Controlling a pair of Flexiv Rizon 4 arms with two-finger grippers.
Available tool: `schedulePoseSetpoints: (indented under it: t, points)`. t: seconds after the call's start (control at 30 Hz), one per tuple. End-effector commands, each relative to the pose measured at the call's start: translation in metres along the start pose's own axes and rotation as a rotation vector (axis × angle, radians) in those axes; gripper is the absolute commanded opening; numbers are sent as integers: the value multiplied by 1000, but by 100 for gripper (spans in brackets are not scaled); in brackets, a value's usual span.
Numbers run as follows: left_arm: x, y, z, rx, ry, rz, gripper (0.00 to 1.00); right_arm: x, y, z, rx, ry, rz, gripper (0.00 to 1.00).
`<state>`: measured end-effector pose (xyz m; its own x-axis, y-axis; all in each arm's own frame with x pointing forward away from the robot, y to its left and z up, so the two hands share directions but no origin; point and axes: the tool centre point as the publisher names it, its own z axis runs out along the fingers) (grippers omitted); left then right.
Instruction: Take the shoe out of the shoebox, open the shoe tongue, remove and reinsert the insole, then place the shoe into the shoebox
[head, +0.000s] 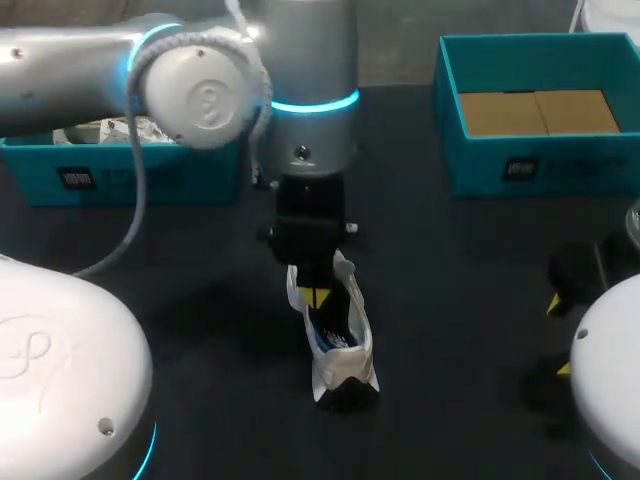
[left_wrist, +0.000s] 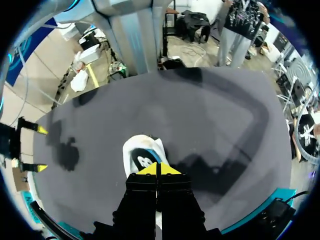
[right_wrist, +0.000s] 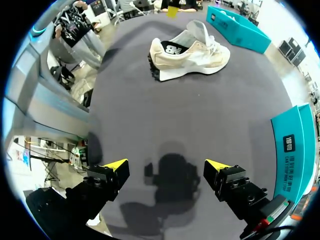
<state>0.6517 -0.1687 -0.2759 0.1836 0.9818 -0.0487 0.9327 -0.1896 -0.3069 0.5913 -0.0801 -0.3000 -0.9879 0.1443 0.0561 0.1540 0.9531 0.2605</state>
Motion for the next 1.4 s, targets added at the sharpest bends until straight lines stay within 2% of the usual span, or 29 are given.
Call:
schedulePoseSetpoints:
  t: [0.03,0.33,0.63,1.0,1.4]
  points:
    - [-11,15,18,33,130,10,0,2,-1,0,1,-4,1,100]
    - [0,10,41,42,210,72,0,2,-1,0,1,-4,1,100]
    - [9,8,53,56,199,79,0,2,-1,0,1,-4,1,100]
    - [5,10,71,51,180,65,0,2,-1,0,1,-4,1,100]
    - [-5,15,80,28,144,23,0,2,-1,0,1,-4,1,100]
